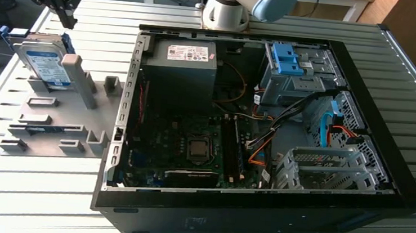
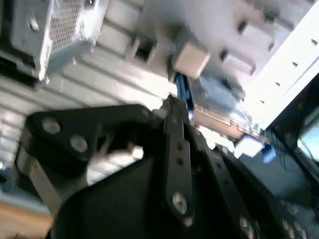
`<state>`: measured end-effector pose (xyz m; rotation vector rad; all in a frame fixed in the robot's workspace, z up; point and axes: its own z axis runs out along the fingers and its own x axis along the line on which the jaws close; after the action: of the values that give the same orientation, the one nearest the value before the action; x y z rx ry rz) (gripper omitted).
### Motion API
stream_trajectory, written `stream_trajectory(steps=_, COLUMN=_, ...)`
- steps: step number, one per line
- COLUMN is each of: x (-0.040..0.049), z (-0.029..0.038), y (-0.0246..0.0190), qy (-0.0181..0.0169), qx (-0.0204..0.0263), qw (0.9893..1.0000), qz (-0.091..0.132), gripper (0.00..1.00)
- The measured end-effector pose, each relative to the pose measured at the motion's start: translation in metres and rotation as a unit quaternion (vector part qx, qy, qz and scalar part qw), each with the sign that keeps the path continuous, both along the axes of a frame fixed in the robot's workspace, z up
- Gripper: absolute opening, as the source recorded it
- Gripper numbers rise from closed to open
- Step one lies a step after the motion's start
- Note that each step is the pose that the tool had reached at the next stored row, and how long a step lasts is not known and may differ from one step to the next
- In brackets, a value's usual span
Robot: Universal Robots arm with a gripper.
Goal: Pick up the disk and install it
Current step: 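Reach for the disk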
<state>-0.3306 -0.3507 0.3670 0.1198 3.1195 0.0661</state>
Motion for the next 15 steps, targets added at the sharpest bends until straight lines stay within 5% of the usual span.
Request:
stream_trajectory(steps=4, x=-0.0029, z=0.0001, y=0.0007, qy=0.0000, qx=-0.0001, qw=1.0000, qz=0.000, gripper=0.11)
stream_trajectory(steps=15, x=-0.0488, z=-0.0038, y=0.0054, qy=0.0003, qx=0.0000, qw=1.0000, qz=0.000, gripper=0.11)
